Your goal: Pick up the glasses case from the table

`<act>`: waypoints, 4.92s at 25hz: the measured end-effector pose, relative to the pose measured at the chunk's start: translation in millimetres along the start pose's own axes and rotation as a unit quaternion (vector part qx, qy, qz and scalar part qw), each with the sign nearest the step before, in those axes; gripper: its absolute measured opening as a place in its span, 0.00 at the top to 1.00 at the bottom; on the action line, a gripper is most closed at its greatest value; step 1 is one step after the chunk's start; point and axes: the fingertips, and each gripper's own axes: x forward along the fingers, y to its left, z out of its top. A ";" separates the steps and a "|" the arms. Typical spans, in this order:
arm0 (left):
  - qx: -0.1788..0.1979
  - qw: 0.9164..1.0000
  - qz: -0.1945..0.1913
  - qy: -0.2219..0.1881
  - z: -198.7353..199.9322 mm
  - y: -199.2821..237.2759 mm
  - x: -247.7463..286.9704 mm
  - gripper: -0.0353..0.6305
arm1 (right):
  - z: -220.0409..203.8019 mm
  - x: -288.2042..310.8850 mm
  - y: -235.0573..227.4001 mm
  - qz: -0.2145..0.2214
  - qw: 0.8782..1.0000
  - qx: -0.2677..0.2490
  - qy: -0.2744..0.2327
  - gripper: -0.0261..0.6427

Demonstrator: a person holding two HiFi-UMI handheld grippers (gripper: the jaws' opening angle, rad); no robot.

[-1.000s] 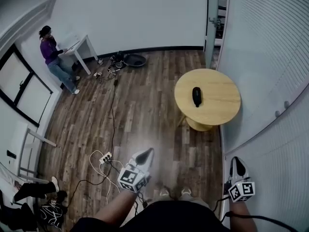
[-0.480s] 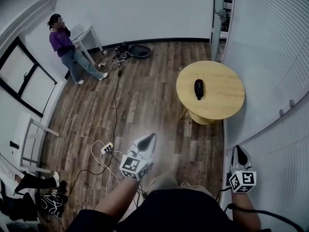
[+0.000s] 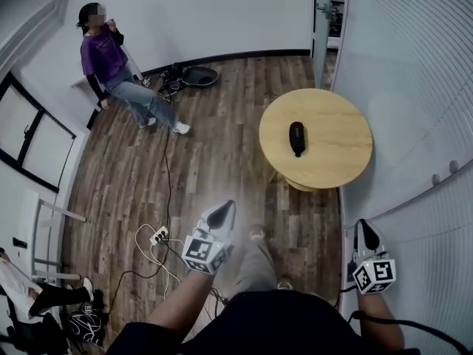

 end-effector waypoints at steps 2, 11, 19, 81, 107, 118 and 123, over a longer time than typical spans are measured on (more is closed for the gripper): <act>-0.016 1.000 0.005 -0.006 5.0 17.6 27.8 0.94 | 1.9 22.4 -3.8 -0.010 1.000 0.002 0.006 0.95; 0.006 0.999 -0.044 0.010 13.7 92.9 151.6 0.94 | 15.8 151.4 -12.6 -0.050 0.998 0.021 0.024 0.95; 0.018 0.996 -0.087 0.009 42.2 170.1 258.6 0.94 | 26.9 281.6 -15.1 -0.077 0.996 0.030 0.029 0.95; 0.019 0.978 -0.164 0.128 -54.0 202.1 535.0 0.94 | -152.7 566.4 -69.5 -0.045 0.972 0.101 0.208 0.39; 0.022 0.980 -0.160 0.115 -47.6 213.4 524.1 0.94 | -176.9 581.1 -71.3 -0.044 0.956 0.089 0.275 0.41; 0.053 0.979 -0.177 0.085 -7.3 193.5 522.8 0.94 | -90.1 555.2 -87.1 -0.069 0.972 0.075 0.209 0.41; 0.059 0.980 -0.179 0.071 15.9 189.9 522.4 0.94 | -52.1 545.1 -98.3 -0.085 0.978 0.078 0.176 0.41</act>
